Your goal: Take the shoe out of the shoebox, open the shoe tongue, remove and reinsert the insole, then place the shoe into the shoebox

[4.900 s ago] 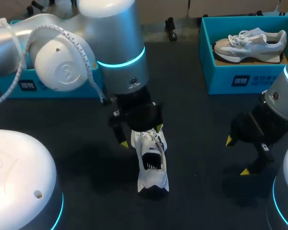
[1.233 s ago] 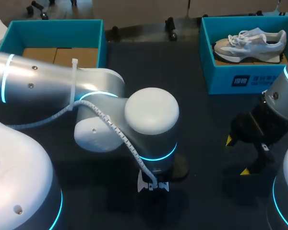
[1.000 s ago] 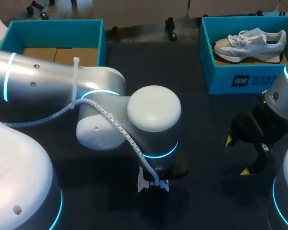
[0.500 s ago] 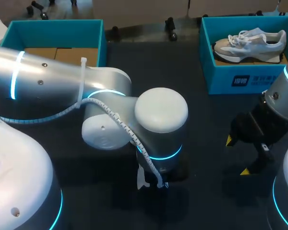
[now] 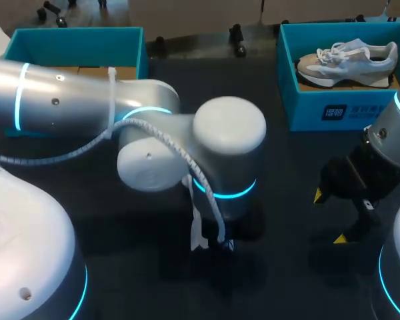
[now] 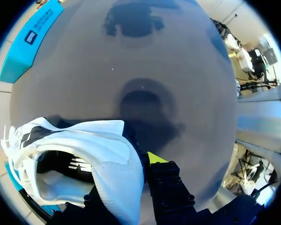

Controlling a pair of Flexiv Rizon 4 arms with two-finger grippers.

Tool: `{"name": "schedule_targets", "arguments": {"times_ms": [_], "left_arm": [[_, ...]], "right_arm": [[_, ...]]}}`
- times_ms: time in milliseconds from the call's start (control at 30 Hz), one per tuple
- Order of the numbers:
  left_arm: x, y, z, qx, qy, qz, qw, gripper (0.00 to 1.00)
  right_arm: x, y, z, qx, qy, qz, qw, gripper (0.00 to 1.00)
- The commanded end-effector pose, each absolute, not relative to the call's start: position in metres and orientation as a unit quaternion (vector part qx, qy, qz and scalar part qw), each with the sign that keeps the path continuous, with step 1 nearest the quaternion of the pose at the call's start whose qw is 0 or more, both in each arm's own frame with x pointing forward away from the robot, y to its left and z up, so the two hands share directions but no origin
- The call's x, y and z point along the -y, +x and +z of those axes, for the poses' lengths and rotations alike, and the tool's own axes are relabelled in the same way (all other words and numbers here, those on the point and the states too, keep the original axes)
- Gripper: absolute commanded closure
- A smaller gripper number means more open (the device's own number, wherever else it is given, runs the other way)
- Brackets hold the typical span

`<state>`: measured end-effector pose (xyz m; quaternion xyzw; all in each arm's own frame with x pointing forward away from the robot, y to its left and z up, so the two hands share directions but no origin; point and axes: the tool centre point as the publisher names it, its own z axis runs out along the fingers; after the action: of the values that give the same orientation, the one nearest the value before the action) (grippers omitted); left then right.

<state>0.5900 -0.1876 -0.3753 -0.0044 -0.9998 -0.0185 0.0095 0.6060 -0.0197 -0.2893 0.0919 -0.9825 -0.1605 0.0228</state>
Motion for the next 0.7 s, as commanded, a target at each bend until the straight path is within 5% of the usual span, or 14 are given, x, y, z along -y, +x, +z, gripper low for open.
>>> {"name": "schedule_targets", "arguments": {"times_ms": [33,700], "left_arm": [[0.182,0.595,-0.355,0.999,-0.023,-0.018,0.017,1.0],[0.167,0.654,-0.27,0.995,-0.083,-0.019,0.051,1.0]], "right_arm": [[0.02,0.605,-0.291,0.982,0.092,-0.161,0.021,0.0],[0.02,0.605,-0.291,0.982,0.092,-0.161,0.021,0.0]]}}
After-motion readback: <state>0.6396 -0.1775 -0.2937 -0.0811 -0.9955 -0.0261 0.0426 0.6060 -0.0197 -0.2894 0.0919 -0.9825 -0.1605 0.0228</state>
